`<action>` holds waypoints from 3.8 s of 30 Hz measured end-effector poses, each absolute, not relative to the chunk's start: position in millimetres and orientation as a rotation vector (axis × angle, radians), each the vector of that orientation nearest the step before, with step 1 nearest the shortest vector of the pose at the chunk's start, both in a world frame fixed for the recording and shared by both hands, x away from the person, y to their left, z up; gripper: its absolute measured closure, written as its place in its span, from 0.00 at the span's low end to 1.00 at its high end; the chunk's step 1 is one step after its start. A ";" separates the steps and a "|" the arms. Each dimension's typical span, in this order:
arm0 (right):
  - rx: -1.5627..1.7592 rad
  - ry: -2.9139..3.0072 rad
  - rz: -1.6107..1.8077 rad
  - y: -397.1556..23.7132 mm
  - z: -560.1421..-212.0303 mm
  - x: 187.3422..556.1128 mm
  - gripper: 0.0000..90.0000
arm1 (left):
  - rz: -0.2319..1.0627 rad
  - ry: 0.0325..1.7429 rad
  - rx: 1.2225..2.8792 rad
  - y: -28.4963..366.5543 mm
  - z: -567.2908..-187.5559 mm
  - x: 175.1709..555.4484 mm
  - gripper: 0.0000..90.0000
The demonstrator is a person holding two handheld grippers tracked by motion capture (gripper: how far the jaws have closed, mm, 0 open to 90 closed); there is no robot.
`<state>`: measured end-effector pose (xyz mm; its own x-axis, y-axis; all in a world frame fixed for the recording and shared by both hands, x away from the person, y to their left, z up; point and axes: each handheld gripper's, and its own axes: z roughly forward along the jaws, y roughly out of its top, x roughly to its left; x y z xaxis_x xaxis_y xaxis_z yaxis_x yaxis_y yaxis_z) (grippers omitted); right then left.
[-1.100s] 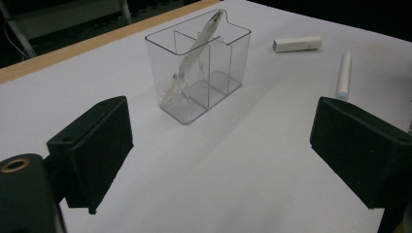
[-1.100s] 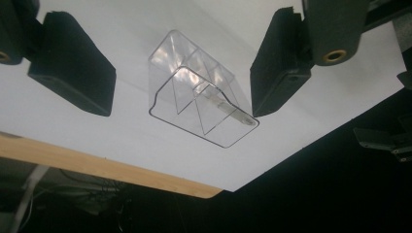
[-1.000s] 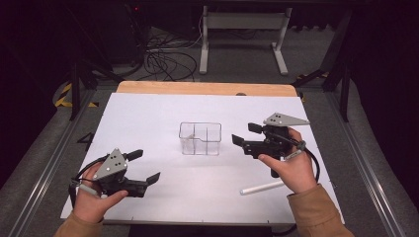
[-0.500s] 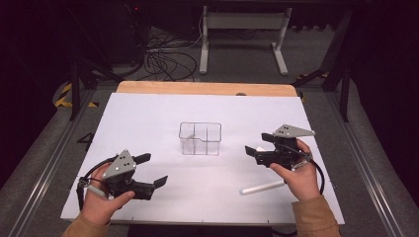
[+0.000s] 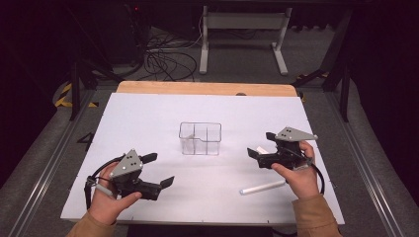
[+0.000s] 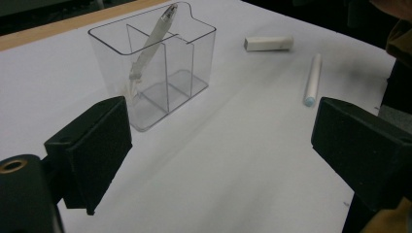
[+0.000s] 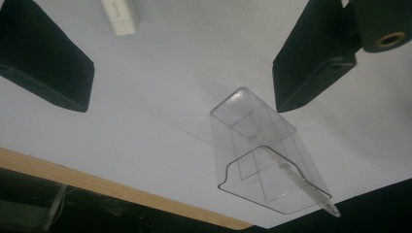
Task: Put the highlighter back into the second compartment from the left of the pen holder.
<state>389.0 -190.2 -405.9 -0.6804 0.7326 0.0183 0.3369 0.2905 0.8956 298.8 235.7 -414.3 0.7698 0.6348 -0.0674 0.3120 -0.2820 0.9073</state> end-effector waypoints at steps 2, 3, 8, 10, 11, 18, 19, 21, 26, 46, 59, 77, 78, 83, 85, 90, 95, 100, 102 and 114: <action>0.939 2.153 1.367 -191.8 -406.4 388.1 0.10 | 0.371 0.723 1.881 234.6 -414.0 298.9 0.09; 0.921 2.146 1.396 -193.2 -407.0 387.5 0.10 | 0.378 0.721 1.885 233.2 -413.4 298.9 0.09; 0.831 2.147 1.448 -199.7 -409.3 385.9 0.11 | 0.409 0.722 1.912 227.1 -411.8 299.0 0.13; 0.825 2.158 1.425 -200.3 -409.2 385.2 0.13 | 0.434 0.711 1.925 224.1 -411.8 299.7 0.15; 0.822 2.164 1.419 -200.7 -409.3 385.1 0.15 | 0.437 0.707 1.931 222.4 -411.8 299.9 0.15; 0.793 2.213 1.356 -204.2 -410.0 385.7 0.24 | 0.408 0.677 1.948 204.2 -411.4 303.3 0.17; 0.794 2.216 1.353 -204.5 -410.0 385.7 0.24 | 0.399 0.670 1.951 201.6 -411.4 304.0 0.18; 0.796 2.219 1.351 -204.9 -409.9 385.8 0.24 | 0.389 0.661 1.959 194.0 -410.8 305.7 0.18; 0.802 2.226 1.348 -206.0 -410.1 385.4 0.24 | 0.365 0.647 1.964 178.9 -409.4 311.1 0.19; 0.829 2.219 1.335 -214.3 -418.0 381.6 0.25 | 0.264 0.521 2.047 116.2 -412.9 326.8 0.22; 0.832 2.208 1.349 -216.4 -417.0 381.1 0.26 | 0.226 0.506 2.056 100.9 -412.9 328.8 0.25; 0.847 2.213 1.353 -216.8 -417.7 384.2 0.27 | 0.209 0.509 2.147 79.1 -425.0 341.5 0.38; 0.848 2.214 1.348 -217.1 -418.0 384.7 0.27 | 0.209 0.508 2.153 77.9 -425.7 342.5 0.38; 0.861 2.223 1.336 -217.3 -419.4 386.0 0.27 | 0.192 0.492 2.179 68.8 -427.8 345.8 0.40; 0.854 2.229 1.332 -216.8 -419.7 386.1 0.27 | 0.188 0.485 2.190 64.8 -428.9 347.5 0.40; 0.860 2.231 1.328 -216.8 -420.1 386.6 0.27 | 0.172 0.463 2.224 54.2 -433.7 353.9 0.43; 0.863 2.231 1.335 -218.4 -419.8 386.8 0.27 | 0.161 0.448 2.247 44.9 -436.8 356.6 0.46; 0.878 2.239 1.319 -218.4 -421.1 387.9 0.27 | 0.150 0.424 2.274 35.0 -439.0 358.5 0.49; 0.881 2.244 1.323 -218.2 -421.7 388.1 0.27 | 0.145 0.416 2.278 30.5 -438.7 358.8 0.49; 0.894 2.249 1.305 -217.1 -425.1 390.1 0.27 | 0.139 0.368 2.341 8.7 -443.6 360.7 0.54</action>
<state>390.1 -217.1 -425.1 -0.7209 0.6929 -0.0152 0.3307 0.3632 0.8710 360.7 8.7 -443.6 0.9529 0.3033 -0.0083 0.2220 -0.6783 0.7005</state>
